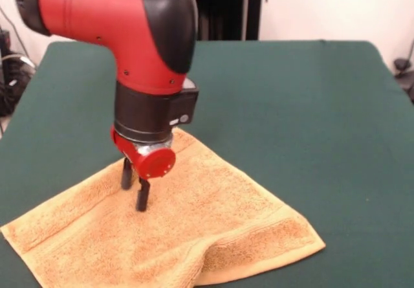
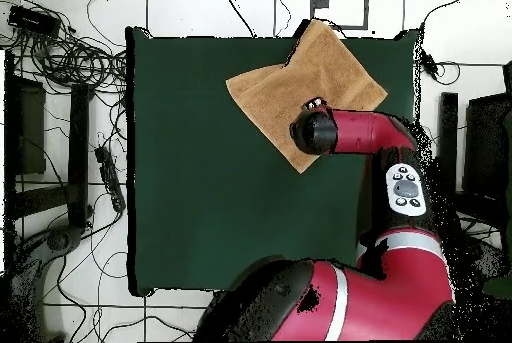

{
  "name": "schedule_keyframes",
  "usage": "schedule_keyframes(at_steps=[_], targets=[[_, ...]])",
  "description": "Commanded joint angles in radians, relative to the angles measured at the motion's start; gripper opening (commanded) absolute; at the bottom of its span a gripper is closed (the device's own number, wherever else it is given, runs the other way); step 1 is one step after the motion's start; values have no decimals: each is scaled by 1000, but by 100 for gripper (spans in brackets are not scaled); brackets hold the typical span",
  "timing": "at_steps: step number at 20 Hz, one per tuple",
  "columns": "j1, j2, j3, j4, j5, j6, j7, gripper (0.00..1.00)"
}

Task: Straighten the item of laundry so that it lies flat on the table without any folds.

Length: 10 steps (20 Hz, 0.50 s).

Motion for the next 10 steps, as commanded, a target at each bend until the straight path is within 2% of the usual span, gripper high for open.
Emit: schedule_keyframes(at_steps=[1,7,10], targets=[[30,225,104,-67,78,487,-167,100],[37,280,85,-150,87,580,-157,100],[40,300,79,-185,116,698,-137,100]])
